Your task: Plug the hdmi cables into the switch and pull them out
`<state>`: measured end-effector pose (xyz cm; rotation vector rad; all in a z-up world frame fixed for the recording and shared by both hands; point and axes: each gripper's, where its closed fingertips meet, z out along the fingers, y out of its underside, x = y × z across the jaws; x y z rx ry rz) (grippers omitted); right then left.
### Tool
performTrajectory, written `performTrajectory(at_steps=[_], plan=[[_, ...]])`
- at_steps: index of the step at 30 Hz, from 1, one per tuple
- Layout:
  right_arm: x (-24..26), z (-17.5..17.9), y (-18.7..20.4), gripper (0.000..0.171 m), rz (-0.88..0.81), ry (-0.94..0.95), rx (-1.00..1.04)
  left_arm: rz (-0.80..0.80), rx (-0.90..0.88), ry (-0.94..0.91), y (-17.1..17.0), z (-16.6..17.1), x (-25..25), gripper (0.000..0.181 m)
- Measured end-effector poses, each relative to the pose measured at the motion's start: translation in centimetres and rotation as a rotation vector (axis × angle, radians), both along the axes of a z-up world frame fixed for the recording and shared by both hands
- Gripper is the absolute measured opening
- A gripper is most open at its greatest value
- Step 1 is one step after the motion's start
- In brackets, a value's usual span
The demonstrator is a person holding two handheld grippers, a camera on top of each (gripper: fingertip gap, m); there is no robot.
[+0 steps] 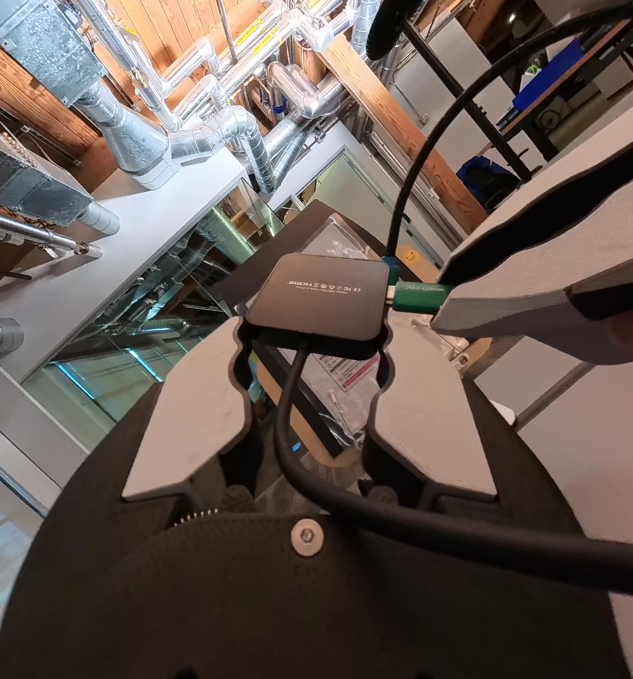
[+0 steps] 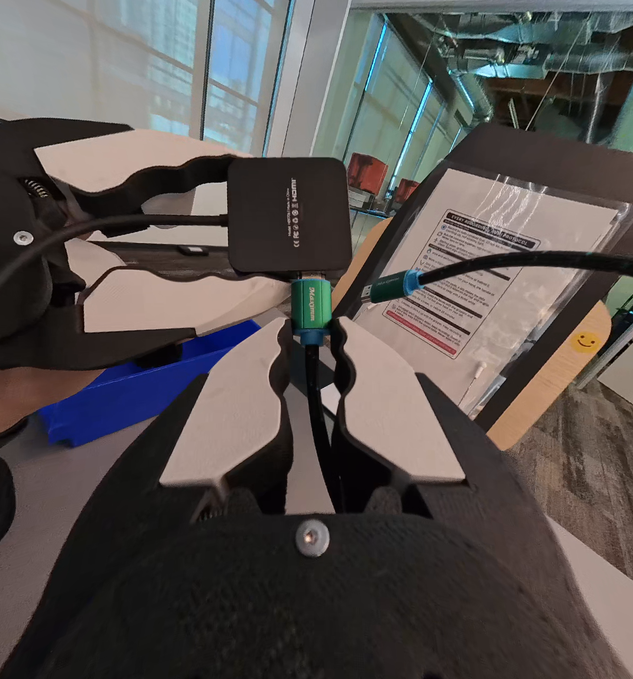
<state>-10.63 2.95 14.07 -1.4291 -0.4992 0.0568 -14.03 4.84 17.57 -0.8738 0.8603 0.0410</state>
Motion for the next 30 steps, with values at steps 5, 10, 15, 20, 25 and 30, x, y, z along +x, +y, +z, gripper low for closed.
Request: performTrajectory(at_steps=[5,10,15,20,25,30], plan=[[-0.8,0.7,-0.7,0.022,0.017,0.064,0.081,0.212,-0.018,-0.130,3.7,1.5,-5.1,0.066],[0.5,1.5,-1.5,0.021,0.023,-0.063,0.056,0.005,-0.090,-0.192,2.7,2.2,-5.5,0.066],[6.2,2.4,-7.8,0.021,0.256,0.028,-0.217,-0.172,-0.193,-0.176,0.8,1.9,-3.8,0.066],[14.4,-4.4,-14.6,0.021,0.352,-0.033,-0.552,-0.263,-0.257,-0.178,-0.1,2.0,-3.5,0.066],[19.5,-12.0,-18.4,0.022,0.305,-0.084,-0.835,-0.279,-0.277,-0.171,-0.1,1.7,-3.3,0.066],[22.1,-17.9,-18.3,0.022,0.268,0.035,-1.139,-0.269,-0.274,-0.149,-0.3,1.3,-2.8,0.066]])
